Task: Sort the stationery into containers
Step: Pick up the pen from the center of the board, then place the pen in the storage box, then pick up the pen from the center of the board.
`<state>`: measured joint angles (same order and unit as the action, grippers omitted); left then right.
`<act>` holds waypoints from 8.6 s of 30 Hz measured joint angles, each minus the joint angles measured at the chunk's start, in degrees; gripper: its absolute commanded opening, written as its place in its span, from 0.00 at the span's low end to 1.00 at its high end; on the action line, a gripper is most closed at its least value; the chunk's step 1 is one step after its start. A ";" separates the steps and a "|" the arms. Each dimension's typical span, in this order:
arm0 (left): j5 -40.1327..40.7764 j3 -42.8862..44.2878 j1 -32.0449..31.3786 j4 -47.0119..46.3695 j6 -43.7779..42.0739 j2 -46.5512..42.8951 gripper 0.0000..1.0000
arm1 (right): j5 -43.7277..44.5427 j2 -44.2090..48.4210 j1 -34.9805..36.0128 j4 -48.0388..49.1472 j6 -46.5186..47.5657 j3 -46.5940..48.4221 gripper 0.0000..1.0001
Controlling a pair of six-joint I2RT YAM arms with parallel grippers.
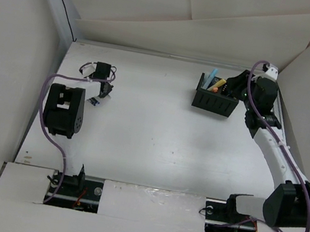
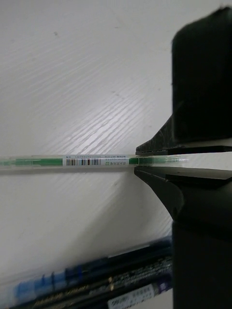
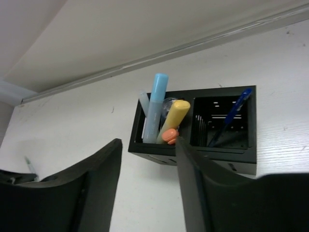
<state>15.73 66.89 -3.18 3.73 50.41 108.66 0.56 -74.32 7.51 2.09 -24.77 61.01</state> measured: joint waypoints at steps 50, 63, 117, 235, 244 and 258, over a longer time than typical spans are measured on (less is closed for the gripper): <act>-32.57 -26.25 -30.36 -38.97 -18.71 -21.57 0.00 | -17.18 -27.43 22.21 0.28 -1.46 11.74 0.64; -34.23 -27.67 -30.36 -40.30 -18.71 -24.85 0.00 | -19.65 -27.12 22.21 3.15 -2.78 8.59 0.32; -9.22 -27.34 -30.47 -29.70 -16.68 -26.08 0.54 | 37.27 -28.92 1.70 2.49 1.07 18.36 0.19; 4.07 -1.38 5.53 7.85 5.20 -6.08 0.20 | -1.68 -6.78 -2.49 -5.11 3.56 8.24 0.05; 4.33 -1.36 5.53 9.01 5.46 -5.60 0.19 | -2.01 -6.78 -2.49 -5.11 3.58 8.24 0.05; 3.58 -1.25 5.53 9.86 6.12 -3.30 0.17 | -2.10 -6.78 -2.49 -5.11 3.58 8.24 0.05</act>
<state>19.31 65.65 2.35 13.58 56.53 105.36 -1.54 -81.10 5.02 -3.03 -21.19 69.25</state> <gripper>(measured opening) 0.174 0.047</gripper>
